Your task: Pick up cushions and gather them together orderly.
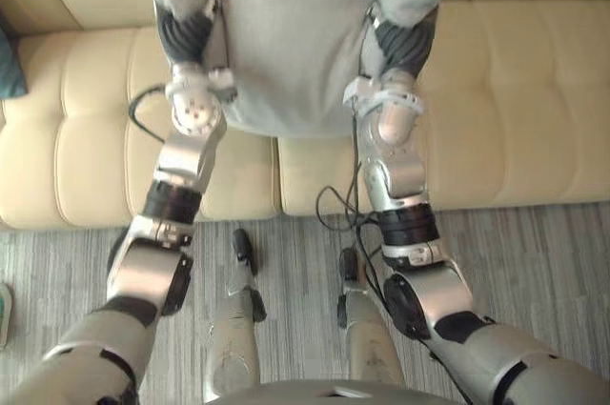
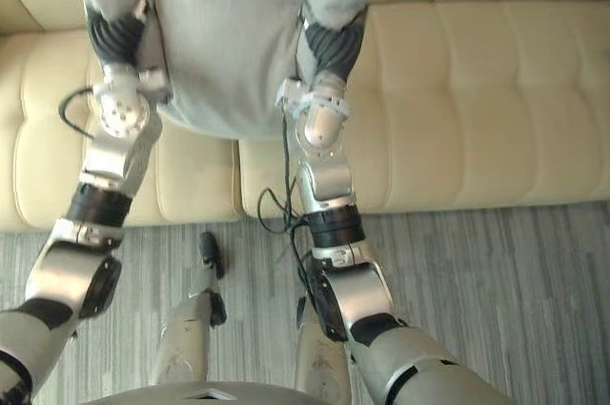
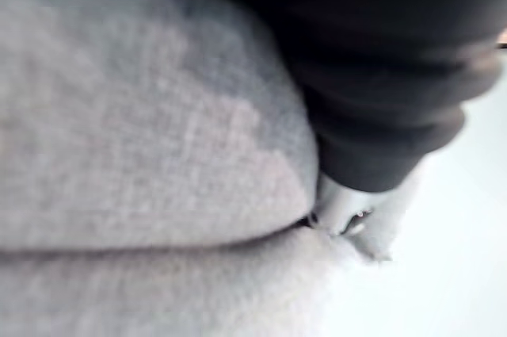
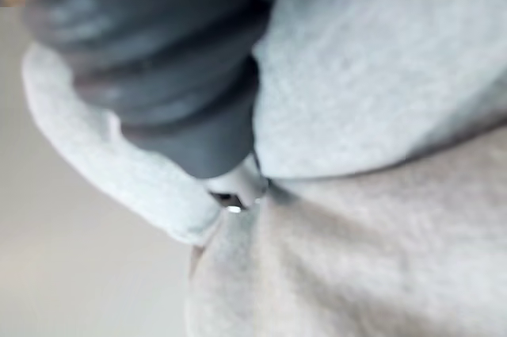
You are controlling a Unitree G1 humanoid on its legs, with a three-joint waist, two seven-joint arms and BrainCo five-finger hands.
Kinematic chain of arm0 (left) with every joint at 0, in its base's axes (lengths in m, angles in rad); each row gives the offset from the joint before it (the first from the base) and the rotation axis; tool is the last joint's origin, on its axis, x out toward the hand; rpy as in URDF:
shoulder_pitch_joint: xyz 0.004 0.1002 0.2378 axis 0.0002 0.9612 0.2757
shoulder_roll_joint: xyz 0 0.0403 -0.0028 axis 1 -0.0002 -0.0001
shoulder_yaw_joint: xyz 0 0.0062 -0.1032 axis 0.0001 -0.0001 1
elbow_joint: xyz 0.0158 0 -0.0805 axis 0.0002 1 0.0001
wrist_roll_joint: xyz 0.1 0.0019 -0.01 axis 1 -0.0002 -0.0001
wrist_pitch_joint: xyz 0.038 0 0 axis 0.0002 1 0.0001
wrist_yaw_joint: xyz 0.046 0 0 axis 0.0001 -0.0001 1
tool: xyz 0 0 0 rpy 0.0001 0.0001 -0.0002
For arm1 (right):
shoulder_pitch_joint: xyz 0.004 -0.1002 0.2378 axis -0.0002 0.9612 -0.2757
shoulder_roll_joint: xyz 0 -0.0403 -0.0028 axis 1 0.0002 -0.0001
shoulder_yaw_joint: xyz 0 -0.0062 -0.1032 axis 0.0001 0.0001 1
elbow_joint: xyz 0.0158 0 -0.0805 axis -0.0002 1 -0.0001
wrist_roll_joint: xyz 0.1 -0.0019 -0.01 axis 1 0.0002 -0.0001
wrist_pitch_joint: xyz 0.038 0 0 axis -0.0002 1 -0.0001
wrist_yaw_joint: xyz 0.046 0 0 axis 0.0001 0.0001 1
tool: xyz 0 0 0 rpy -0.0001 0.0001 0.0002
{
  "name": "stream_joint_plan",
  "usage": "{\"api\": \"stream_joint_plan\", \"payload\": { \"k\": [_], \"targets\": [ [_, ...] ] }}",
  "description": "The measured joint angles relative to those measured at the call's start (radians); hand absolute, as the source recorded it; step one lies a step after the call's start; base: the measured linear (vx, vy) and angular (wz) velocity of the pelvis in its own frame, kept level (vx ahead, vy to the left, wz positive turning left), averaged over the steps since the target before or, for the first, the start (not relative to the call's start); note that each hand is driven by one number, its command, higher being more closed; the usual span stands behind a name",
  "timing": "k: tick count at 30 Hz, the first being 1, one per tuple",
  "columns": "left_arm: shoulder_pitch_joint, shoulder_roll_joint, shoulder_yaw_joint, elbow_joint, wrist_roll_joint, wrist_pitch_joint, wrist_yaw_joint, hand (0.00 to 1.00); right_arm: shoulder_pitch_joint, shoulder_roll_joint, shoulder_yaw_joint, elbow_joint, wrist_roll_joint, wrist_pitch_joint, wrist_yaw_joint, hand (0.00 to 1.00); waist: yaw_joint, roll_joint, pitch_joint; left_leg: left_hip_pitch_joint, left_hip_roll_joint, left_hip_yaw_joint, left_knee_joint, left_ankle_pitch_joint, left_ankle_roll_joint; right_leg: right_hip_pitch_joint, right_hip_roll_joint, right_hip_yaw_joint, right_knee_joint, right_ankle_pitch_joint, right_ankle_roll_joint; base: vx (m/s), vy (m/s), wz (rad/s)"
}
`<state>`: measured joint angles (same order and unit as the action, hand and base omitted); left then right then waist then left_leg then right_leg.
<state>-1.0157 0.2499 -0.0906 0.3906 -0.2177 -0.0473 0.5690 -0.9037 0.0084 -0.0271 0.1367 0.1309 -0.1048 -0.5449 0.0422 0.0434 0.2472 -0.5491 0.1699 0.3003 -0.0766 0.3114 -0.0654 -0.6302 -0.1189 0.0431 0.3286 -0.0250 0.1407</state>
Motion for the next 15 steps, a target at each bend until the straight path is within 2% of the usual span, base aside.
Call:
{"api": "stream_joint_plan", "payload": {
  "k": [4,6,8,9,10,11,12,15],
  "targets": [
    [-0.149,0.000,0.028,0.046,0.000,0.000,0.013,1.00,-0.123,0.019,-0.060,0.001,0.000,-0.007,-0.047,1.00,0.007,0.014,0.035,-0.078,-0.009,0.002,0.000,0.023,-0.002,-0.110,-0.012,0.000,0.076,-0.027,-0.005,-0.01,-0.024,0.08],
    [-0.226,-0.008,0.070,0.098,-0.010,0.000,0.005,1.00,-0.204,0.023,-0.083,0.058,0.002,-0.023,-0.053,1.00,0.008,0.016,0.043,-0.119,-0.007,0.001,0.000,0.047,-0.018,-0.155,-0.016,-0.004,0.090,-0.029,-0.005,0.02,-0.023,0.06],
    [-0.266,-0.019,0.095,0.122,-0.018,0.000,0.003,1.00,-0.264,0.020,-0.106,0.108,0.004,-0.032,-0.054,1.00,0.008,0.020,0.061,-0.147,-0.006,0.000,0.000,0.080,-0.053,-0.180,-0.018,-0.013,0.100,-0.035,-0.011,0.04,-0.056,0.14],
    [-0.271,-0.019,0.101,0.123,-0.022,0.000,0.001,1.00,-0.276,0.018,-0.108,0.118,0.012,-0.039,-0.054,1.00,0.008,0.022,0.065,-0.154,-0.006,-0.001,0.000,0.090,-0.062,-0.187,-0.018,-0.017,0.103,-0.037,-0.013,0.02,-0.062,0.19],
    [-0.275,-0.021,0.118,0.123,-0.024,0.000,-0.005,1.00,-0.291,0.017,-0.109,0.122,0.026,-0.041,-0.053,1.00,0.010,0.022,0.065,-0.176,-0.006,-0.002,0.000,0.109,-0.055,-0.208,-0.019,-0.024,0.114,-0.042,-0.020,0.01,-0.051,0.12],
    [-0.277,-0.023,0.141,0.123,-0.025,0.000,-0.006,1.00,-0.308,0.017,-0.107,0.130,0.032,-0.041,-0.046,0.00,0.013,0.024,0.066,-0.197,-0.001,-0.003,0.000,0.111,-0.052,-0.235,-0.019,-0.030,0.132,-0.051,-0.025,0.01,-0.063,0.15],
    [-0.276,-0.028,0.166,0.123,-0.031,0.000,-0.005,0.00,-0.332,0.014,-0.103,0.148,0.038,-0.042,-0.043,0.00,0.013,0.025,0.067,-0.217,-0.001,-0.006,0.000,0.112,-0.052,-0.266,-0.019,-0.033,0.163,-0.065,-0.029,0.01,-0.061,0.15],
    [-0.276,-0.047,0.228,0.123,-0.057,-0.008,-0.004,0.00,-0.378,-0.009,-0.100,0.165,0.046,-0.051,-0.029,0.00,0.013,0.042,0.099,-0.244,-0.008,-0.025,0.000,0.128,-0.033,-0.301,-0.031,-0.054,0.224,-0.098,-0.039,0.01,-0.068,0.33]
  ]
}}
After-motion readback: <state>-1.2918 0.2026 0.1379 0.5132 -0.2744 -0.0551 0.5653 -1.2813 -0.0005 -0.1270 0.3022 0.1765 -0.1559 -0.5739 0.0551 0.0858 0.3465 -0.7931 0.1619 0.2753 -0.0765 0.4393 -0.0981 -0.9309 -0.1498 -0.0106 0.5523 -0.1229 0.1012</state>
